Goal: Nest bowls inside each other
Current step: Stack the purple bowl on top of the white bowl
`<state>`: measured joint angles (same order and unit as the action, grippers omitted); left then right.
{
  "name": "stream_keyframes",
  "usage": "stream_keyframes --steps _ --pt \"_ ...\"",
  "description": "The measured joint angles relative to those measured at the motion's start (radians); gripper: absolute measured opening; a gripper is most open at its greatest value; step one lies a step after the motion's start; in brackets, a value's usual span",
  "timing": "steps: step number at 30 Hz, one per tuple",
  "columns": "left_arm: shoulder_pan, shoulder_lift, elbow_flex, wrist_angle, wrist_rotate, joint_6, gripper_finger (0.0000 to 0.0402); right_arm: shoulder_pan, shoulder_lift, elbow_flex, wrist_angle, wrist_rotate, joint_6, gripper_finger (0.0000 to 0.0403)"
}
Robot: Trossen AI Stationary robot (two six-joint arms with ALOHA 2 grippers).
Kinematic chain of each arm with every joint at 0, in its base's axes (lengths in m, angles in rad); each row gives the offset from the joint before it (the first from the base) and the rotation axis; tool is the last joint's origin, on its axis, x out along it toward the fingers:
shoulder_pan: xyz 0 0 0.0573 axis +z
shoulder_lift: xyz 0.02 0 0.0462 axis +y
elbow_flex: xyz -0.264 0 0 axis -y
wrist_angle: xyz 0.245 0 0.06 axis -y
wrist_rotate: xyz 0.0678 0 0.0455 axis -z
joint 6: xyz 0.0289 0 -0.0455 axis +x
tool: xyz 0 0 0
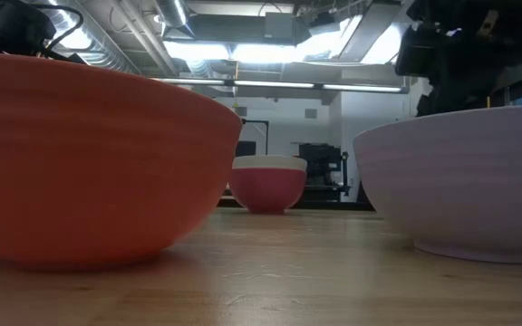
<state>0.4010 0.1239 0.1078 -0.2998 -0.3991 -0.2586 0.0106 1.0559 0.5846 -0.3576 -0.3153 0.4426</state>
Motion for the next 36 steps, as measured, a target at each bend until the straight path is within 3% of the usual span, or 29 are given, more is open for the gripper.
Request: stream_keyframes --steps 10,17,30,36 --pt "0.0 0.0 0.0 -0.002 0.0 0.0 0.0095 0.127 0.095 0.0 0.076 0.014 0.028 0.0181" --pt "0.0 0.0 0.0 -0.002 0.0 0.0 0.0095 0.197 0.145 0.0 0.09 0.099 0.028 0.0181" --pt "0.0 0.0 0.0 -0.002 0.0 0.0 0.0095 0.249 0.169 0.0 0.099 0.163 0.049 0.018" --pt "0.0 0.0 0.0 -0.002 0.0 0.0 0.0095 0.25 0.178 0.0 0.102 0.166 0.047 0.0159"
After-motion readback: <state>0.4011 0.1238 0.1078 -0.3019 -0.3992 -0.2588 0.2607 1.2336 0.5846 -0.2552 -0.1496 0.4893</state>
